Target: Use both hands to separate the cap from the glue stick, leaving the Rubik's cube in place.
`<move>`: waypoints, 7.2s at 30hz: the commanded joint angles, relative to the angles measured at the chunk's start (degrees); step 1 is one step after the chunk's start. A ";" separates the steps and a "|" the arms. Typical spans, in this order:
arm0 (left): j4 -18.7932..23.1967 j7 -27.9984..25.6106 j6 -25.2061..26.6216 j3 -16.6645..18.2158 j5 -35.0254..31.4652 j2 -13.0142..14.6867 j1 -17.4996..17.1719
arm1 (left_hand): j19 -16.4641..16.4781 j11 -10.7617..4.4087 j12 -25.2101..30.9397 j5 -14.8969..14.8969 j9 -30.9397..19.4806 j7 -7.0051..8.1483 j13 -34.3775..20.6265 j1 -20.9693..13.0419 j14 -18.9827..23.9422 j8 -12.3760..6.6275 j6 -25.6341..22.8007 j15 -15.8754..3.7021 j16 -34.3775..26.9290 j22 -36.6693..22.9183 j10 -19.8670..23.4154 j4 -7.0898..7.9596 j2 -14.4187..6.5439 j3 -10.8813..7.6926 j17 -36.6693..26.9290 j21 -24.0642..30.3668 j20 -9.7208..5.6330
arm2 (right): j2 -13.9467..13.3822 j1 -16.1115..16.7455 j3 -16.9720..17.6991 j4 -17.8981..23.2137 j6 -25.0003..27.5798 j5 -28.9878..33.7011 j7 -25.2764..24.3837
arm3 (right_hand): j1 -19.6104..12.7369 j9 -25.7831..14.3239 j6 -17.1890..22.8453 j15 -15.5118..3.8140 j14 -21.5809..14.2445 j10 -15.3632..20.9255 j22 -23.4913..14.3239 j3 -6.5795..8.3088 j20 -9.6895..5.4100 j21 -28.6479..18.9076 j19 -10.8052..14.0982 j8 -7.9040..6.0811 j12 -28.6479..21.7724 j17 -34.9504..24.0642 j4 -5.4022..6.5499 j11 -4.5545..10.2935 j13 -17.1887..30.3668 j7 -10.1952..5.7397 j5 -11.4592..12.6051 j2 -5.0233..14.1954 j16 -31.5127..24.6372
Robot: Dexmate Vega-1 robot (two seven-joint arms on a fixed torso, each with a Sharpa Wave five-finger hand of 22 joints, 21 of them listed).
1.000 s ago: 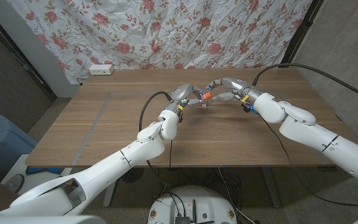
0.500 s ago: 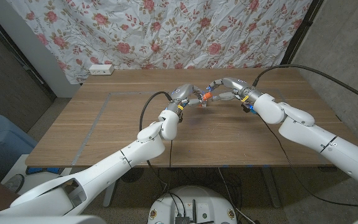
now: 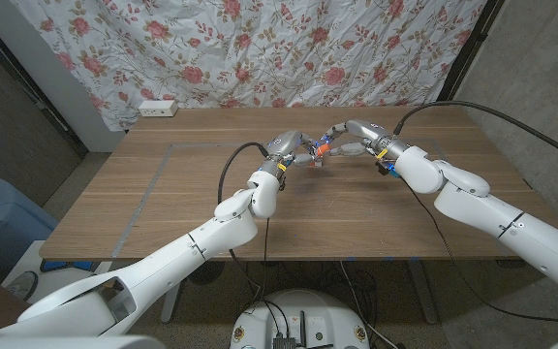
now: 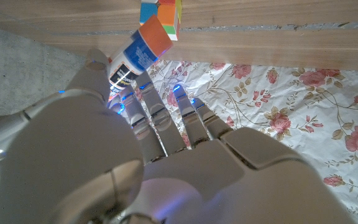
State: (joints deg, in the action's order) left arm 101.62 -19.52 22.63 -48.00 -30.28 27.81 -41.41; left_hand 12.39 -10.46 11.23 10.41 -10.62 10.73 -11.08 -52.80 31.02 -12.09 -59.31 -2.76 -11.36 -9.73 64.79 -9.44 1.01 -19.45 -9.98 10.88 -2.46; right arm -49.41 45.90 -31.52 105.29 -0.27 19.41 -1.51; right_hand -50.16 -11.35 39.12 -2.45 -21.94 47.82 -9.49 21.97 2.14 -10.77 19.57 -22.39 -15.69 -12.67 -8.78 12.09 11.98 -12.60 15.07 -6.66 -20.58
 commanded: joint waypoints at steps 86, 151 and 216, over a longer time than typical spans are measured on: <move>-2.27 -0.04 -2.46 -0.11 0.88 -0.39 1.10 | -0.34 -2.42 -0.01 0.51 -0.37 -2.06 -0.28 -1.62 0.12 -0.13 -7.16 -8.42 0.23 -0.09 2.79 -0.05 -3.49 0.34 -0.21 0.04 0.23 | 2.08 -0.77 0.47 -3.66 -4.57 -2.48 -1.80 | -8.02 0.34 15.16 -9.60 -11.04 18.09 -0.08 -5.61 -1.50 -0.28 8.20 -2.80 -0.23 -3.24 -0.40 0.35 2.20 0.07 -3.19 6.20 -10.09; -5.75 0.03 -5.63 -0.44 1.10 -0.77 2.74 | -0.24 -2.42 0.04 0.53 -0.37 -1.99 -0.31 -1.74 0.20 -0.12 -7.16 -8.47 0.20 -0.09 2.90 -0.14 -3.77 0.60 -0.21 0.08 0.21 | 1.24 -1.24 1.85 -3.57 -4.50 -4.57 -1.14 | -6.83 0.41 12.85 -9.11 -10.89 14.73 -0.09 -8.48 -1.22 0.02 8.55 0.09 1.35 -1.90 0.82 -0.25 3.47 -0.01 -3.70 5.97 -9.20; -9.17 -0.82 -11.24 -0.32 1.29 -0.65 3.97 | -0.38 -2.39 -0.04 0.53 -0.36 -2.37 -0.28 -0.72 0.62 -0.01 -6.88 -8.40 0.40 -0.09 2.68 0.18 -3.99 0.46 -0.07 0.04 0.28 | -0.58 -4.47 0.21 -7.02 -8.90 -3.42 6.05 | -2.28 -0.92 -13.38 1.58 4.98 -13.85 -0.11 -10.52 3.01 -0.24 1.06 9.06 3.07 0.07 -0.11 -6.26 5.85 3.68 -4.39 2.32 0.83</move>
State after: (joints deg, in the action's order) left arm 92.79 -20.60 12.23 -48.54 -28.90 26.98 -37.52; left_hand 12.10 -10.77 10.85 10.58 -10.80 11.14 -11.07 -52.57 31.02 -11.92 -59.73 -2.76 -10.87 -9.72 65.09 -9.89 0.78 -18.67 -9.85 10.88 -2.15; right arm -50.43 40.84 -31.48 98.27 -9.88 14.72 6.74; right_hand -52.26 -12.14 24.70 -0.43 -16.19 32.75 -9.45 11.09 5.52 -10.61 20.25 -12.53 -12.10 -12.51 -9.09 5.70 17.70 -8.85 10.64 -4.59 -19.25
